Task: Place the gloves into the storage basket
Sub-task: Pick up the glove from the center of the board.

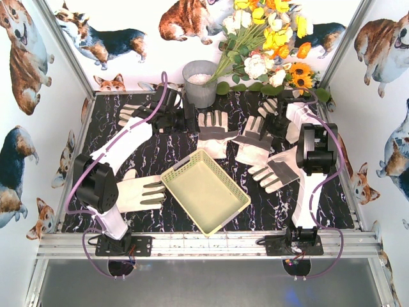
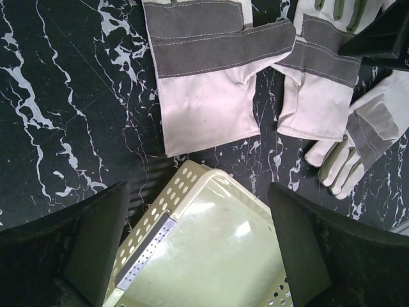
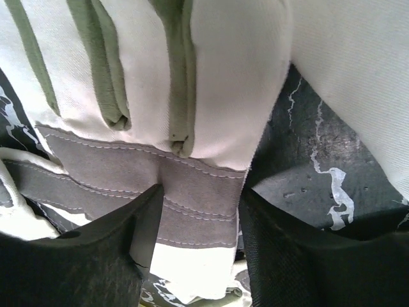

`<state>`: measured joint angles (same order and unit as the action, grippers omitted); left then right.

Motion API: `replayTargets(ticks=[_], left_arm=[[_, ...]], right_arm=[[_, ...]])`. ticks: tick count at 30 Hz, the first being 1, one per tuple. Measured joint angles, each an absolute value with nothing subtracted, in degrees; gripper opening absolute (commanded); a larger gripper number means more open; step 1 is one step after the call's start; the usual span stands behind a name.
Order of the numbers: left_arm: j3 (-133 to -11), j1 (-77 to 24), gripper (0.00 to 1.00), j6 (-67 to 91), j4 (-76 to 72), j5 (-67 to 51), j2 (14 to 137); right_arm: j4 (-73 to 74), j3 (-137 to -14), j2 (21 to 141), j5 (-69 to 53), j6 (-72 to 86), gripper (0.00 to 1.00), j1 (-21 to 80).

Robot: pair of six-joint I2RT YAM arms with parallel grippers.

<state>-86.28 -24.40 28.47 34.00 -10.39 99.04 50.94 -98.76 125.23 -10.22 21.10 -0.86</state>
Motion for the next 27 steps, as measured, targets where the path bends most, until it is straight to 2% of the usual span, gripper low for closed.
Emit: replayTargets(ticks=[6,9,17,27], left_arm=[[-85.41,-24.40,0.84,28.91,33.67,-10.17,98.83],[-84.64,-24.40,0.84,29.02,33.39,-10.15,98.35],[-82.65,-24.40,0.84,29.56,32.47,-11.38,97.14],[-85.01,-24.40,0.84,29.56,30.24,-15.97,98.87]], right_arm=[[50.96,-97.97,125.23,-9.85,21.02,0.12,-1.15],[50.96,-97.65,125.21,-9.74,21.10,0.00,-1.13],[51.05,-93.43,121.43,-7.79,21.37,0.00,-1.13],[52.16,-88.01,106.91,-8.12,23.86,0.00,-1.13]])
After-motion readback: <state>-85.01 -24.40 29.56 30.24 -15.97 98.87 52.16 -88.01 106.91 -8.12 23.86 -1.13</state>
